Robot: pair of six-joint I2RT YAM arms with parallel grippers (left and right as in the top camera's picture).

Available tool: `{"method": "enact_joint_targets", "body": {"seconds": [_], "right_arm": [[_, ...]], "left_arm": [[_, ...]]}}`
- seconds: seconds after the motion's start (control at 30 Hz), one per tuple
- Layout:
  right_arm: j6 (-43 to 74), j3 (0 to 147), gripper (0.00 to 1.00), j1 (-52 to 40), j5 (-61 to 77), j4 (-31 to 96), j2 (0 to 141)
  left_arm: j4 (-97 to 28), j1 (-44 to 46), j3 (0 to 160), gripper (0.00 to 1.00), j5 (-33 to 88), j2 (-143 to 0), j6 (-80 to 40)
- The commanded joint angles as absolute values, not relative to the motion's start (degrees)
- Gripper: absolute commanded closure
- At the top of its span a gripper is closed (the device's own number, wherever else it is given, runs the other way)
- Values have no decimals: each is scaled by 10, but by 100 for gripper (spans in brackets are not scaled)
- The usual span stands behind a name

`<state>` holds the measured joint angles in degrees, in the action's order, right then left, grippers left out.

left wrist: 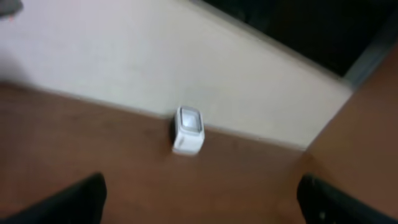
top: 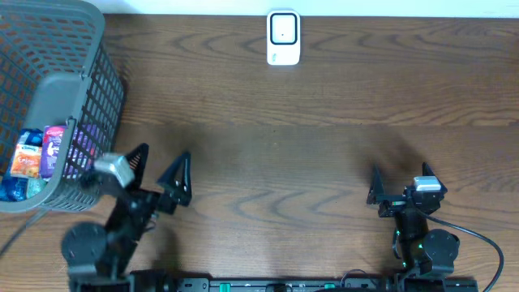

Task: Scan the item barcode
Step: 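Reach the left gripper into the basket and grasp the purple box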

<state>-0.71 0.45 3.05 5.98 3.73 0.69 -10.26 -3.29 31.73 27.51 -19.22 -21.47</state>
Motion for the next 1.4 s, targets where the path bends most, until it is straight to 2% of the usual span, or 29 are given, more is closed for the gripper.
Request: {"method": "enact_joint_targets", "body": {"seconds": [0.0, 0.1, 0.2, 0.3, 0.43, 0.53, 0.67, 0.77, 0.9, 1.07, 1.27, 1.37], "right_arm": [[-16, 3, 1, 33, 63, 39, 4], [-16, 3, 1, 33, 63, 39, 4], [-16, 3, 1, 33, 63, 39, 4], [-16, 3, 1, 33, 63, 39, 4], [-16, 3, 1, 33, 63, 39, 4], [-16, 3, 1, 33, 63, 39, 4], [-16, 3, 1, 33, 63, 39, 4], [-16, 3, 1, 33, 63, 39, 4], [-16, 3, 1, 33, 63, 39, 4], [-16, 3, 1, 33, 63, 39, 4], [-16, 3, 1, 33, 63, 39, 4], [-16, 3, 1, 33, 63, 39, 4]], "left_arm": [[-112, -36, 390, 2, 281, -276, -138], [-56, -36, 406, 2, 283, -318, -138], [-76, -39, 473, 2, 276, -386, -137], [-205, -55, 606, 2, 276, -492, -112], [-426, -75, 832, 2, 276, -654, -10], [-489, -84, 936, 2, 268, -727, 70], [-514, -116, 1020, 2, 102, -788, -38], [-548, -170, 1078, 2, 16, -844, -56], [-604, -256, 1117, 2, 15, -901, -123], [-609, -332, 1115, 2, 25, -934, -152], [-612, -350, 1107, 2, 61, -944, -154], [-616, -346, 1096, 2, 15, -947, -199]]}}
